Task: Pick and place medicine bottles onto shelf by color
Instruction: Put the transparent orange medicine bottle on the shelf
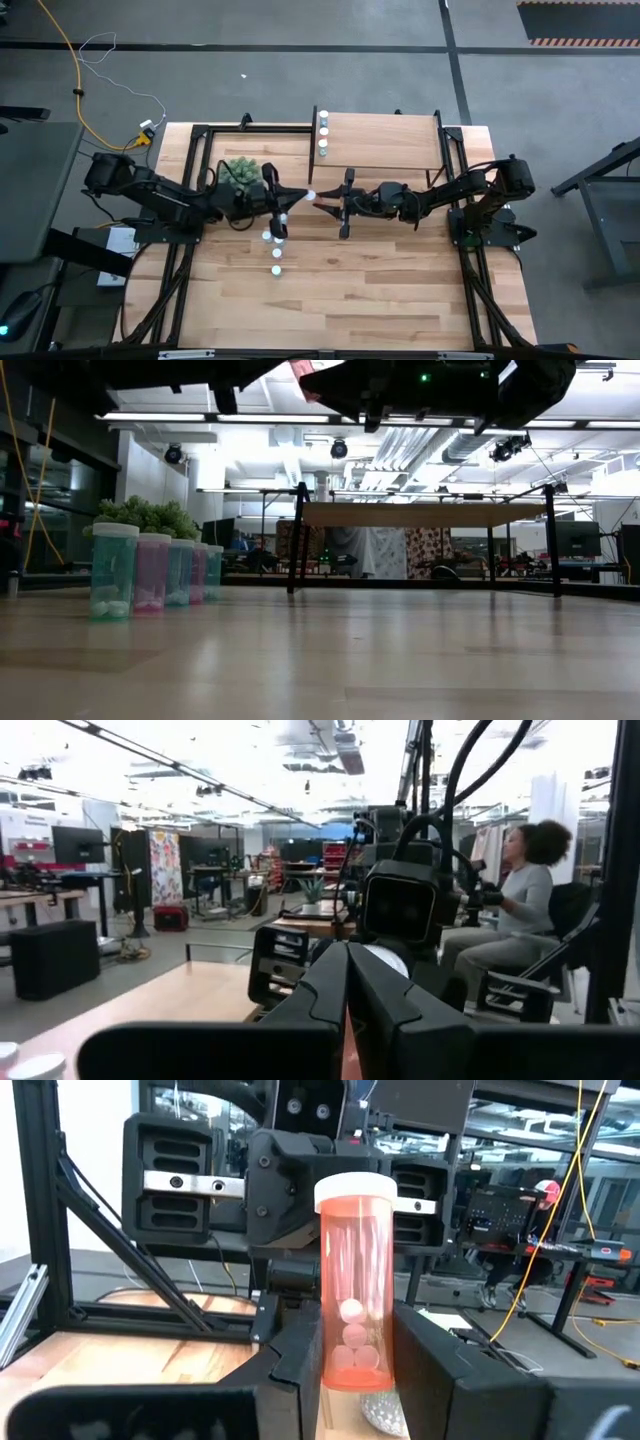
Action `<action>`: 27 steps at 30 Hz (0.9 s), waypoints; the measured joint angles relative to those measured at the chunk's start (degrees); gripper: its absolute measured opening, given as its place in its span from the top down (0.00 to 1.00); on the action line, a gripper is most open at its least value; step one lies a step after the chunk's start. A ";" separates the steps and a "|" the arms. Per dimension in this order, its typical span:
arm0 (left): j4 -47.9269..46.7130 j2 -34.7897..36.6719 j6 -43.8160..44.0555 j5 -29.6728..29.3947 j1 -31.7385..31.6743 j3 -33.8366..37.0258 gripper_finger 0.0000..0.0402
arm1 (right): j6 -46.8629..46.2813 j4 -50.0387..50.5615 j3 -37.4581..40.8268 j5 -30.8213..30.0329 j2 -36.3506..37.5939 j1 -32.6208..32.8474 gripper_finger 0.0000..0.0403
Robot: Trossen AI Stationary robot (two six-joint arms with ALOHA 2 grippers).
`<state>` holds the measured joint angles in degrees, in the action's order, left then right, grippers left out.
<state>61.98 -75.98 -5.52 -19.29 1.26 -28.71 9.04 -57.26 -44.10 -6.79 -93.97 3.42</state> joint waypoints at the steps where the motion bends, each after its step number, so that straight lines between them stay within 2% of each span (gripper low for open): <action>1: -0.57 0.69 -0.89 -0.51 0.37 0.05 1.00 | 0.00 -0.06 -0.04 -0.02 0.06 0.00 0.78; 8: -9.54 7.02 -8.40 -1.67 3.18 0.09 0.99 | 0.02 -0.36 -0.19 -0.02 0.22 0.00 0.78; 12: -15.95 10.55 -10.12 -3.50 4.44 0.09 0.94 | 0.11 -0.12 -0.19 -0.02 0.22 0.00 0.78; 18: -19.18 11.62 -9.52 -3.00 4.87 0.09 0.76 | 0.23 -0.15 -0.19 -0.02 0.22 -0.01 0.78; 22: -18.75 8.70 -8.48 -2.78 4.44 0.07 0.61 | 0.24 -0.27 -0.19 -0.04 0.22 0.00 0.78; 27: -11.67 4.56 -6.74 -0.27 3.14 0.07 0.47 | 0.30 -0.43 -0.17 -0.04 0.19 -0.01 0.78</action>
<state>50.31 -71.41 -12.26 -19.56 4.40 -28.64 9.34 -57.69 -44.27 -6.83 -93.78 3.41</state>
